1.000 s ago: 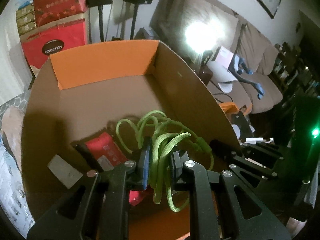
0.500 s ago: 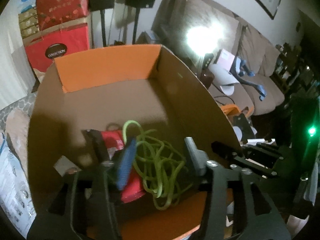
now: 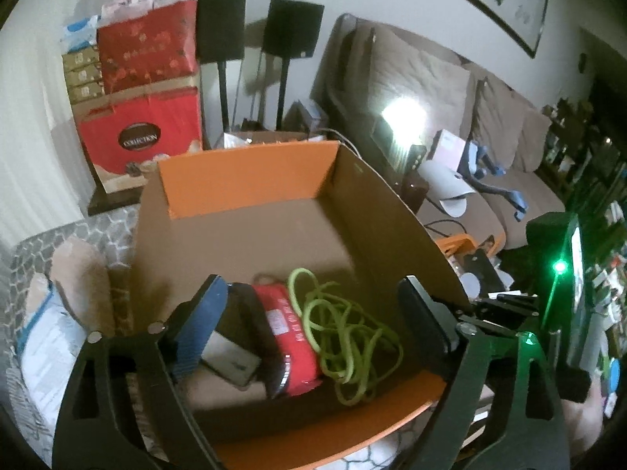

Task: Organize objects
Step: 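Move the left gripper back over the white cable on the bed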

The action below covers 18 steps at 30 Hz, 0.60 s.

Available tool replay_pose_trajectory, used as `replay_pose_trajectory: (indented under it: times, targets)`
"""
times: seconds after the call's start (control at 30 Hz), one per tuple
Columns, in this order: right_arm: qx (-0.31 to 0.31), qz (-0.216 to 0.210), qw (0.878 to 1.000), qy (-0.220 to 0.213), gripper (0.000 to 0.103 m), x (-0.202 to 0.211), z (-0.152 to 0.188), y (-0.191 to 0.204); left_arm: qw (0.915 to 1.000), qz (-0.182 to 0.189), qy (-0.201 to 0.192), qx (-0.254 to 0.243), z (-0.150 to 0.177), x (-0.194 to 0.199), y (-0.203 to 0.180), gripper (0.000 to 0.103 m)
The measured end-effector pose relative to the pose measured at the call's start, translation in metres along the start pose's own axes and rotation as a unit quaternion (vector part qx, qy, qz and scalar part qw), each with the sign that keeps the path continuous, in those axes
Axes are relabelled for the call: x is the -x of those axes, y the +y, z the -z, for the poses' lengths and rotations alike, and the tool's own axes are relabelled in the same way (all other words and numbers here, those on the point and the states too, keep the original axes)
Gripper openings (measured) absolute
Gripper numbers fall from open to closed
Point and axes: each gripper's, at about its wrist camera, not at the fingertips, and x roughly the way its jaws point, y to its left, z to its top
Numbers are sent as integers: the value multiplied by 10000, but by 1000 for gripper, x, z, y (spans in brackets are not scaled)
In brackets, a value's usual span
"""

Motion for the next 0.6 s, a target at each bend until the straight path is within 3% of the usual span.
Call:
replay_pose_trajectory:
  times: [0.37,0.6]
  targets:
    - [-37,-17,10000,-9,6,0,1,-3,9995,-257,-192,73,-3,23,31,102]
    - [-36,-20,10000,-13,6,0,0,-5,9982,-492,-262,242,-3,39,62,103]
